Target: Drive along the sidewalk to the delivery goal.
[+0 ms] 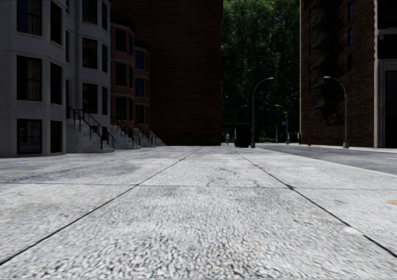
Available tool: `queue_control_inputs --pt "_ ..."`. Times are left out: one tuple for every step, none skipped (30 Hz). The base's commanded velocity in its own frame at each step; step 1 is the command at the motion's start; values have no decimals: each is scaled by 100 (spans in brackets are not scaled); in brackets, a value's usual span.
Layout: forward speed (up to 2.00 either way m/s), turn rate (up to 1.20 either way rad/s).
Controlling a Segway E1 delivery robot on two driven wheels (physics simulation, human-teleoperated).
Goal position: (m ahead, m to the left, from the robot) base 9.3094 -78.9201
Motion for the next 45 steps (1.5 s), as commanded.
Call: queue_control_inputs --pt "199 0" --pt "199 0" --pt "199 0" --pt "199 0" --pt "200 0" --pt "200 0" --pt "200 0" --pt "200 0" --pt "200 0" --pt "200 0" --pt "200 0" --pt "200 0" --pt "200 0" --pt "200 0" --pt "200 0" --pt "200 0" --pt "200 0" --pt "200 0" --pt "200 0" --pt "200 0" --pt "200 0" --pt "200 0" --pt "200 0" --pt "200 0" --pt "200 0" --pt "200 0" --pt "200 0" --pt "200 0" --pt "200 0" --pt "200 0" --pt "200 0" --pt "200 0" --pt "200 0" --pt "200 0" --pt "200 0" --pt "200 0" --pt "200 0" --pt "200 0" --pt "200 0" --pt "200 0" --pt "200 0" --pt "200 0" --pt "200 0" --pt "200 0" --pt "200 0"
